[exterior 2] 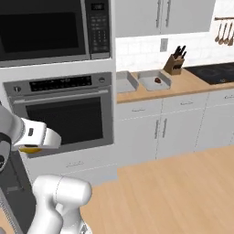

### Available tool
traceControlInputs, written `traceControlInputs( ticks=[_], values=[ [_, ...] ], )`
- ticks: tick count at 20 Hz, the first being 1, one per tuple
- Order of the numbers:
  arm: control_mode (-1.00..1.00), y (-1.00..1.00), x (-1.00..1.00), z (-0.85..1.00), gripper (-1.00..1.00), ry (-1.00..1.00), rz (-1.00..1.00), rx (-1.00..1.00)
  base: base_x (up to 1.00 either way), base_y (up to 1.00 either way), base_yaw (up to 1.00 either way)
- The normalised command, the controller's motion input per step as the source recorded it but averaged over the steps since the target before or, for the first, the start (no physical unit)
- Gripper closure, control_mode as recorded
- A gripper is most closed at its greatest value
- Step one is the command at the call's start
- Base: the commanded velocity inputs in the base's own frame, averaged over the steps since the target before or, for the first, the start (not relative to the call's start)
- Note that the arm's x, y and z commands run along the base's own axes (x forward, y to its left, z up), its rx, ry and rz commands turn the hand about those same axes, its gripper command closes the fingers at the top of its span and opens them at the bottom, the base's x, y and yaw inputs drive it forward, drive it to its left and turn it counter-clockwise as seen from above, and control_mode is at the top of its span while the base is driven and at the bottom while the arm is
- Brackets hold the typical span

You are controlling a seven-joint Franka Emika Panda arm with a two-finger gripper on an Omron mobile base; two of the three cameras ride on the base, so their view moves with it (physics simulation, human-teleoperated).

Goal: Place one lemon and one chicken drumstick in each tupperware on the nearby counter, to pack two identical lunches.

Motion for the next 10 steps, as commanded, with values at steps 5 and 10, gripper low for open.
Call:
traceControlInputs(
  ticks=[5, 10],
  values=[
    [1.0, 0.0, 0.0, 0.0, 1.0, 0.0, 0.0, 0.0, 1.0, -1.0, 0.0],
    [1.0, 0.0, 0.0, 0.0, 1.0, 0.0, 0.0, 0.0, 1.0, -1.0, 0.0]
  ],
)
